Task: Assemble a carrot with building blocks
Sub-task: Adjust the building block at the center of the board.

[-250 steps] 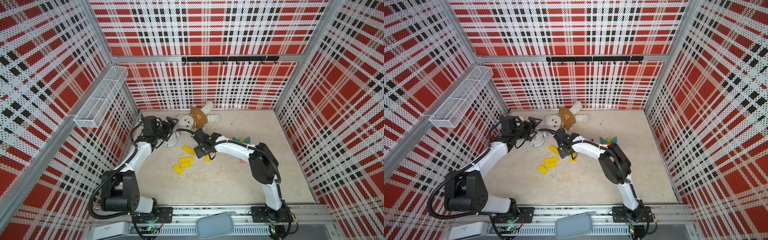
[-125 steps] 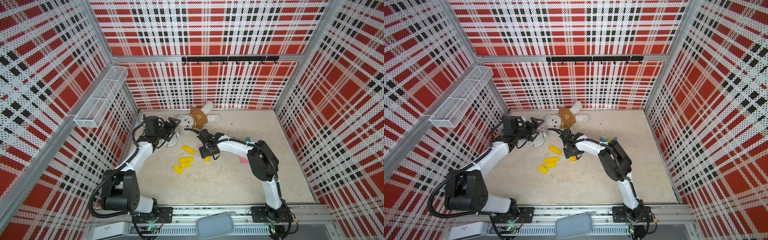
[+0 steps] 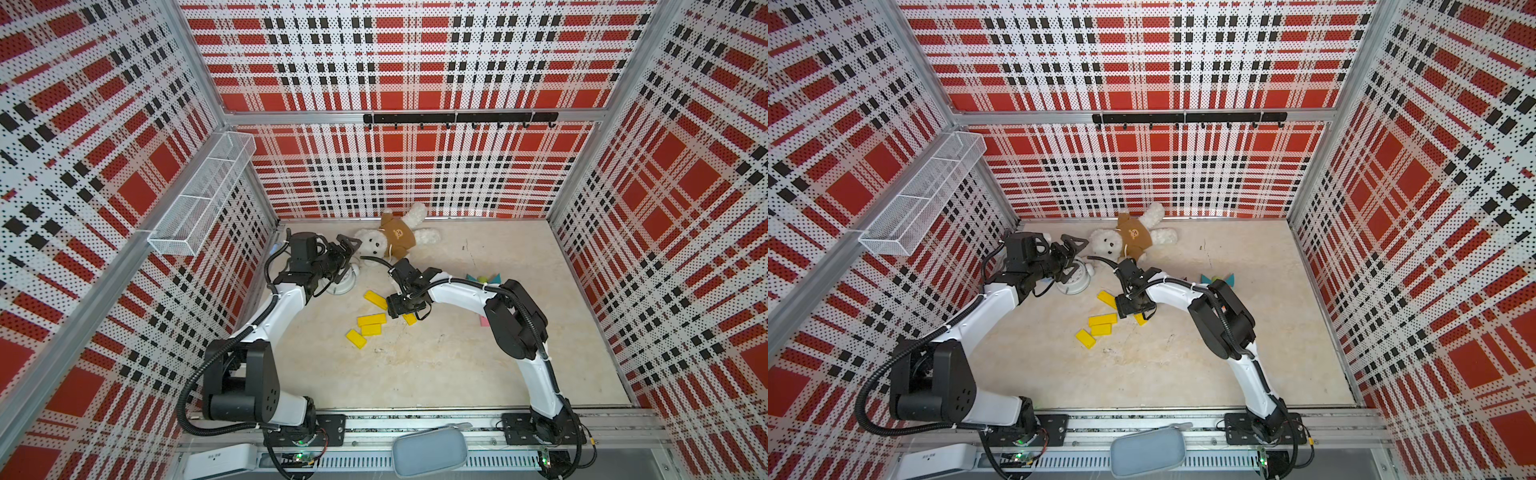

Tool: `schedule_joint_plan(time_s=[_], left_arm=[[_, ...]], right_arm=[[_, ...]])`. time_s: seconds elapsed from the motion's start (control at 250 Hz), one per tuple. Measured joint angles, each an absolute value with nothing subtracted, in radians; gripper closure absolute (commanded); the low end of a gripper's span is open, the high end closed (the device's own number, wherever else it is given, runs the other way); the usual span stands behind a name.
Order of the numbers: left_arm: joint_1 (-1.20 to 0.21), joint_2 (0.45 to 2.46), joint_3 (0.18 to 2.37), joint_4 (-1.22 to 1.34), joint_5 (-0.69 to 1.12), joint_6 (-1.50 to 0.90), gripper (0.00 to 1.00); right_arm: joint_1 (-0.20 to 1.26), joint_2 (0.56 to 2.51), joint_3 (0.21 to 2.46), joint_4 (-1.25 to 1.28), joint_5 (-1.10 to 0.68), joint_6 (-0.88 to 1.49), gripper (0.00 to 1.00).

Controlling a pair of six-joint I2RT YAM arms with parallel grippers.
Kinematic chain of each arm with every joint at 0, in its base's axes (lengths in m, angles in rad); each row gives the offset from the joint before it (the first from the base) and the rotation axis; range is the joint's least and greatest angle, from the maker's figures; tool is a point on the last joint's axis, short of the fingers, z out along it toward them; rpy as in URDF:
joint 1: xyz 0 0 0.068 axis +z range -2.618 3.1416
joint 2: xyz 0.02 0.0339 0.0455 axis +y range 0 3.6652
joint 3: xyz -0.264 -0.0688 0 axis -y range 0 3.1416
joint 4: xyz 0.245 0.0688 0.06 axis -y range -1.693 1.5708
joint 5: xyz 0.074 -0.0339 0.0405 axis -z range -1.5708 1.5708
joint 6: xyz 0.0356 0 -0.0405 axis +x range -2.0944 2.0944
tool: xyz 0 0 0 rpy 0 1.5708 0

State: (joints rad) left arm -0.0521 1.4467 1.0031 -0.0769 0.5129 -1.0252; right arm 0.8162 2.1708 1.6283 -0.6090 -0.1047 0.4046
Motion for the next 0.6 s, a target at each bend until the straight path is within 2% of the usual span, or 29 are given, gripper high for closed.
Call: schedule_joint_plan(time_s=[0.6], left_arm=[[-0.059,1.447,1.003,-0.076,0.517,-1.025,0.0]], right_arm=[[0.855,2.171,1.596,-0.519,-0.331,0.356,0.35]])
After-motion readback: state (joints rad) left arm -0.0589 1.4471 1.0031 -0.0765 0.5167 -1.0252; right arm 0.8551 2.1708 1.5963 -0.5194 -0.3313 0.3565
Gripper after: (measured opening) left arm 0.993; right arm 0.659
